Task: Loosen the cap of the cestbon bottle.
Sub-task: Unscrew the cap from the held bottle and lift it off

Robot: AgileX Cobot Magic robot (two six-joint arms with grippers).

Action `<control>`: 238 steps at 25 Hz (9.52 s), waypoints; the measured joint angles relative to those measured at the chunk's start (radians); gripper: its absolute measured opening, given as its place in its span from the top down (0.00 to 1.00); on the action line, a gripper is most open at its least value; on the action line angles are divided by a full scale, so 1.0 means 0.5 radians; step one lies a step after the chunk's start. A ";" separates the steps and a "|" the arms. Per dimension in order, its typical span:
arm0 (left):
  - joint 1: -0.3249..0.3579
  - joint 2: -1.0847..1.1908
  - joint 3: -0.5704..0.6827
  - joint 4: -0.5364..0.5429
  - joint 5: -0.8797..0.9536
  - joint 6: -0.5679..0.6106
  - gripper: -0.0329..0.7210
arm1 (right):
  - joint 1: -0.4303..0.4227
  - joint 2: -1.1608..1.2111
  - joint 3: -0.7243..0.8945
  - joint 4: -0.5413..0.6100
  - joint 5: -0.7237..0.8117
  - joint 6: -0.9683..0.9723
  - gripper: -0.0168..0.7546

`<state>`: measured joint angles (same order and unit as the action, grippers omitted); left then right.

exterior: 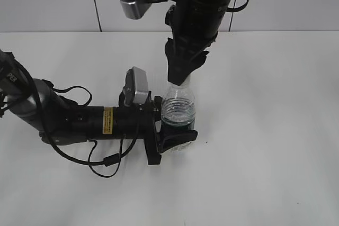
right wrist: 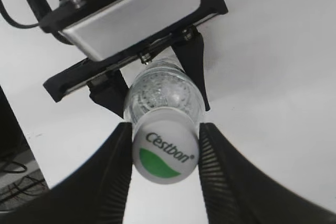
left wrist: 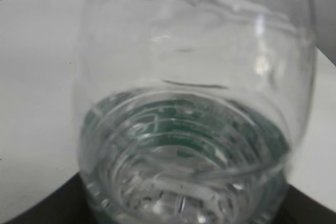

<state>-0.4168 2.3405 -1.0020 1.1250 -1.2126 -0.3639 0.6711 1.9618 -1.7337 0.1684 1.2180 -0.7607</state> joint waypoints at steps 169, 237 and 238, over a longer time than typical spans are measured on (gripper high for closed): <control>-0.004 0.000 -0.007 0.009 0.005 0.006 0.42 | 0.006 -0.001 0.020 0.040 0.007 -0.810 0.35; -0.004 0.000 -0.007 0.002 0.005 0.004 0.42 | 0.006 -0.032 0.024 0.001 0.007 2.161 0.60; -0.004 0.000 -0.007 0.002 0.005 0.004 0.42 | 0.006 -0.032 0.024 0.001 0.007 2.135 0.60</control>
<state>-0.4188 2.3405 -1.0056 1.1259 -1.2098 -0.3617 0.6743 1.9461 -1.7218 0.1688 1.2215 0.3068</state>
